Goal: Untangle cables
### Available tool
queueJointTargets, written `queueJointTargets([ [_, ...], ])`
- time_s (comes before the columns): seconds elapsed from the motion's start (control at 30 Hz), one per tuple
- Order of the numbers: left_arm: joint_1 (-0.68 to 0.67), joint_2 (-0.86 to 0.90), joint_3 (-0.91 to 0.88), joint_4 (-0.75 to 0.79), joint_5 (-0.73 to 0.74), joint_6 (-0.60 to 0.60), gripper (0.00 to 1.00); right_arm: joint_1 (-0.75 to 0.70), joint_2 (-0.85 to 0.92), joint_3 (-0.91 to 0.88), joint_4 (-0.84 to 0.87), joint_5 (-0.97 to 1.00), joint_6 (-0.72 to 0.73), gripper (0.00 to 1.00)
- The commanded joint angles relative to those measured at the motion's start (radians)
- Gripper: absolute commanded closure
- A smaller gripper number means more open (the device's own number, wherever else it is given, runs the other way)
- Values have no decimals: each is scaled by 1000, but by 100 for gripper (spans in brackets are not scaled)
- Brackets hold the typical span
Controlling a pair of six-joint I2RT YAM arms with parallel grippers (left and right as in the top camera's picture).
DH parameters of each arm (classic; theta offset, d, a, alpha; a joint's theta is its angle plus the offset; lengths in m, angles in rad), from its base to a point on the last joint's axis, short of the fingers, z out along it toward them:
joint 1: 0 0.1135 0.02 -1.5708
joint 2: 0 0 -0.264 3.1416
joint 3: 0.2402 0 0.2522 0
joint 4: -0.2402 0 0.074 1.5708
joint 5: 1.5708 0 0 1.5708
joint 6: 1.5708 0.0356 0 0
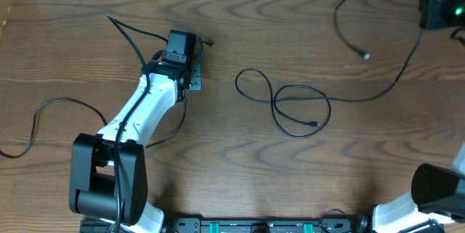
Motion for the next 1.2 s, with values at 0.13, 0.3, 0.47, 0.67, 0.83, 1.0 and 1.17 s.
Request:
queueJointTargets([
  [0.13, 1, -11, 2, -8, -8, -76, 93, 146, 3, -151, -159, -183, -233, 99],
  [0.3, 1, -11, 2, -19, -8, -107, 92, 284, 3, -342, -103, -184, -232, 99],
  [0.47, 1, -11, 2, -30, -9, -106, 92, 420, 3, -528, 10, -184, -232, 99],
  [0.67, 1, -11, 2, -39, -9, -106, 92, 564, 3, -723, 212, -198, -182, 98],
  [0.83, 1, -11, 2, -45, -9, -106, 92, 645, 3, -882, 413, -174, -79, 89],
  [1.0, 1, -11, 2, -45, -9, -106, 93, 655, 3, -977, 515, -164, -35, 70],
  [1.17, 1, -11, 2, -45, -9, -106, 92, 655, 3, -1042, 577, -153, -35, 44],
])
